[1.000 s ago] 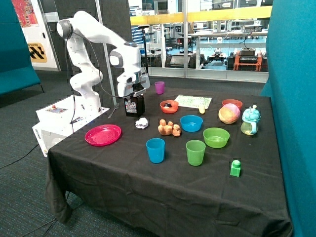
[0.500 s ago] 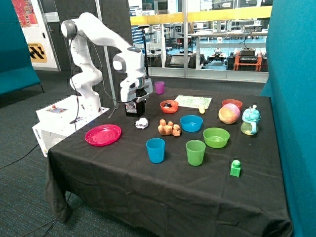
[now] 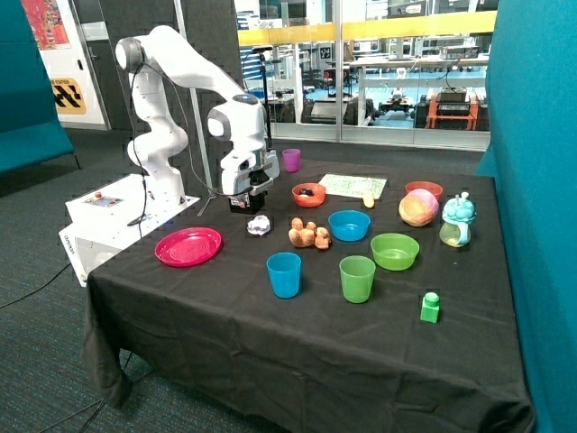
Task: Throw away the rubbish paper
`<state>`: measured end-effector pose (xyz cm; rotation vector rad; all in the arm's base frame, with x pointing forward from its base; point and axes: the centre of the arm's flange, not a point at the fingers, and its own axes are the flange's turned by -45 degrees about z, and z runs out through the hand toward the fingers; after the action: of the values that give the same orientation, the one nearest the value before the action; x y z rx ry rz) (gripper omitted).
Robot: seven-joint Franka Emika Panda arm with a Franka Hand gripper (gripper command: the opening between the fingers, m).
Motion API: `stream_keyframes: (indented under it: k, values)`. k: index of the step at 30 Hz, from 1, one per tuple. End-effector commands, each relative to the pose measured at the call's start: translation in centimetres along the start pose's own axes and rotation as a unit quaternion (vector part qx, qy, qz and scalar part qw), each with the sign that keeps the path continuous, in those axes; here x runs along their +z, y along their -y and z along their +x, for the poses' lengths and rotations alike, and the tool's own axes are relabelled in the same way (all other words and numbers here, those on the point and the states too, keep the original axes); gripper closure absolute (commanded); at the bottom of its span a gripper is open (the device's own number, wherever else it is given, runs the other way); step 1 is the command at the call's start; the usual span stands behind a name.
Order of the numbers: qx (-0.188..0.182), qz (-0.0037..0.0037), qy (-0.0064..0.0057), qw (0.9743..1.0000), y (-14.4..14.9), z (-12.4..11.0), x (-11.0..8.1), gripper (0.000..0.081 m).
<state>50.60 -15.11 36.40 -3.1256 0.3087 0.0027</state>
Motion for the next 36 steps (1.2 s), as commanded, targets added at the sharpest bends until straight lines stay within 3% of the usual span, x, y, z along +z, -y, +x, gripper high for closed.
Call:
stream_keyframes:
  k: [1, 9, 15, 36]
  values:
    - [-0.007, -0.00033, -0.0009, 1.0000, -0.4, 0.9, 1.4, 0.0001]
    - [-0.005, -0.00032, -0.0009, 1.0000, -0.6, 1.1, 2.5, 0.0002]
    - [-0.003, -0.00032, -0.0009, 1.0000, -0.6, 0.7, 4.5, 0.0009]
    - [-0.004, -0.00032, -0.0009, 1.0000, -0.6, 1.1, 5.8, 0.0020]
